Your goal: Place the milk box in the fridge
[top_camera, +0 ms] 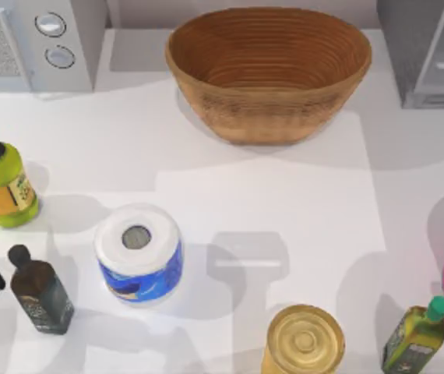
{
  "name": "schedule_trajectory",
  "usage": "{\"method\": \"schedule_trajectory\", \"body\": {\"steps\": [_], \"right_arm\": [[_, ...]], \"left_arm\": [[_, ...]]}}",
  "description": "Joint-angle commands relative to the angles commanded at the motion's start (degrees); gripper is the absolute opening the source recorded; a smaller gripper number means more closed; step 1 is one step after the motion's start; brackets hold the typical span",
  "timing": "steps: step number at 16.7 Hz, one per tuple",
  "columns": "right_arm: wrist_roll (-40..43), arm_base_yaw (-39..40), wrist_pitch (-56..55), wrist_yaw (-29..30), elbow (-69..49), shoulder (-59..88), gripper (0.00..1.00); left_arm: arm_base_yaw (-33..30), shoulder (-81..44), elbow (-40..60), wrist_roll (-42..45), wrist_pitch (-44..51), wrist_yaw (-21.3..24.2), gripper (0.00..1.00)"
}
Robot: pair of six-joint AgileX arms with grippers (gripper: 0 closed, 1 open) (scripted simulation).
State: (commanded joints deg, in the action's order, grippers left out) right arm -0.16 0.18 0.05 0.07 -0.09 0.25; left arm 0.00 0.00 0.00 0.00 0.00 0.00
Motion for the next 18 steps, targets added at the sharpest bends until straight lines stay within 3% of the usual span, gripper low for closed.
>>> {"method": "schedule_trajectory", "body": {"steps": [4,8,18], "right_arm": [[-0.2,-0.6,-3.1,0.2,-2.3,3.5,0.0],[-0.5,-2.5,-13.5,0.3,-9.9,16.6,0.0],[0.3,-9.5,-48.7,-5.0,-37.0,81.1,0.0]], "left_arm": [[0.0,0.0,0.0,0.0,0.0,0.0,1.0],[0.0,0.0,0.0,0.0,0.0,0.0,1.0],[0.0,0.0,0.0,0.0,0.0,0.0,1.0]]}}
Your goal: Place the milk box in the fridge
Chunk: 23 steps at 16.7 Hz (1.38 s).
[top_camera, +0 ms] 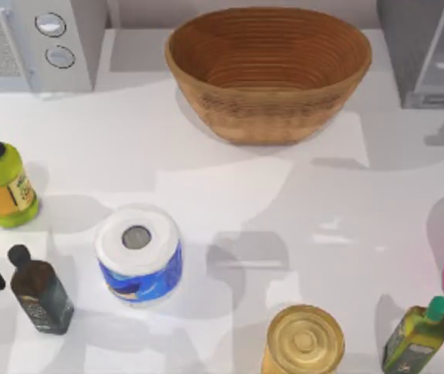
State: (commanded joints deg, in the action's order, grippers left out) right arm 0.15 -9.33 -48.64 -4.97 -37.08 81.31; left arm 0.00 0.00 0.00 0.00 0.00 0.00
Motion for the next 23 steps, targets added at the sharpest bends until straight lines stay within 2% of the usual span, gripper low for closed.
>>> {"method": "schedule_trajectory", "body": {"steps": [5,10,19,23], "right_arm": [[-0.5,-3.0,-11.8,-4.6,-10.3,23.0,0.0],[-1.0,-5.7,-18.0,-8.4,-16.7,38.6,0.0],[-1.1,-6.3,-19.7,-9.6,-18.7,43.2,0.0],[-1.3,-5.7,-16.5,-9.0,-23.9,45.4,0.0]], "left_arm": [[0.0,0.0,0.0,0.0,0.0,0.0,1.0],[0.0,0.0,0.0,0.0,0.0,0.0,1.0],[0.0,0.0,0.0,0.0,0.0,0.0,1.0],[0.0,0.0,0.0,0.0,0.0,0.0,1.0]]}}
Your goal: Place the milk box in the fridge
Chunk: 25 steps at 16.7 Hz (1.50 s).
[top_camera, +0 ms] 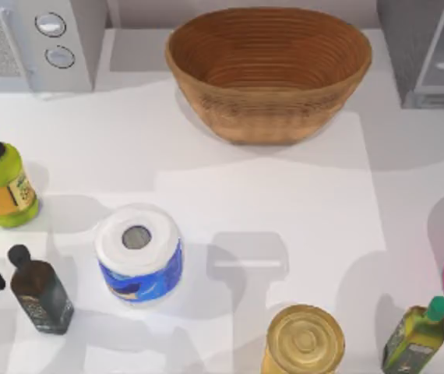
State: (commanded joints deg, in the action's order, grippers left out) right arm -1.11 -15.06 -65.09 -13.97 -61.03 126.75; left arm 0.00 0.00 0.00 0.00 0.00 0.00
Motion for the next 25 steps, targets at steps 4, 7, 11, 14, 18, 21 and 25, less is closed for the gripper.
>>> {"method": "schedule_trajectory", "body": {"steps": [4,7,11,14,18,21,25], "right_arm": [[0.3,0.3,5.6,1.7,-13.8,4.2,0.0],[0.6,1.0,11.1,2.5,-23.2,7.7,0.0],[0.3,2.5,17.2,2.8,-30.4,12.3,0.0],[0.3,2.6,17.9,2.8,-31.0,12.8,0.0],[0.3,2.6,17.9,2.8,-31.0,12.8,0.15],[0.3,2.6,17.9,2.8,-31.0,12.8,0.38],[0.3,2.6,17.9,2.8,-31.0,12.8,0.68]], "left_arm": [[0.0,0.0,0.0,0.0,0.0,0.0,1.0],[0.0,0.0,0.0,0.0,0.0,0.0,1.0],[0.0,0.0,0.0,0.0,0.0,0.0,1.0],[0.0,0.0,0.0,0.0,0.0,0.0,1.0],[0.0,0.0,0.0,0.0,0.0,0.0,1.0],[0.0,0.0,0.0,0.0,0.0,0.0,1.0],[0.0,0.0,0.0,0.0,0.0,0.0,1.0]]}}
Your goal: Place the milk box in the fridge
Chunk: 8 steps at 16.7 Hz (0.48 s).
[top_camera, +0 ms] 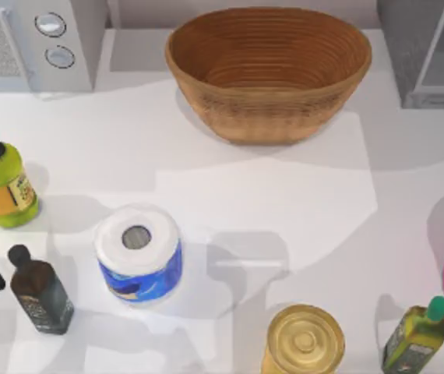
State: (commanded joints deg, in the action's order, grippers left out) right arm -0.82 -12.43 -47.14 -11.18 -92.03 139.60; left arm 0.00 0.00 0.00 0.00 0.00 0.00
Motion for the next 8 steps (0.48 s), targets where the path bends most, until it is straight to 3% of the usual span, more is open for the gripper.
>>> {"method": "schedule_trajectory", "body": {"steps": [4,8], "right_arm": [[0.0,0.0,0.0,0.0,0.0,0.0,0.98],[0.0,0.0,0.0,0.0,0.0,0.0,1.0]], "left_arm": [[0.0,0.0,0.0,0.0,0.0,0.0,1.0],[0.0,0.0,0.0,0.0,0.0,0.0,1.0]]}}
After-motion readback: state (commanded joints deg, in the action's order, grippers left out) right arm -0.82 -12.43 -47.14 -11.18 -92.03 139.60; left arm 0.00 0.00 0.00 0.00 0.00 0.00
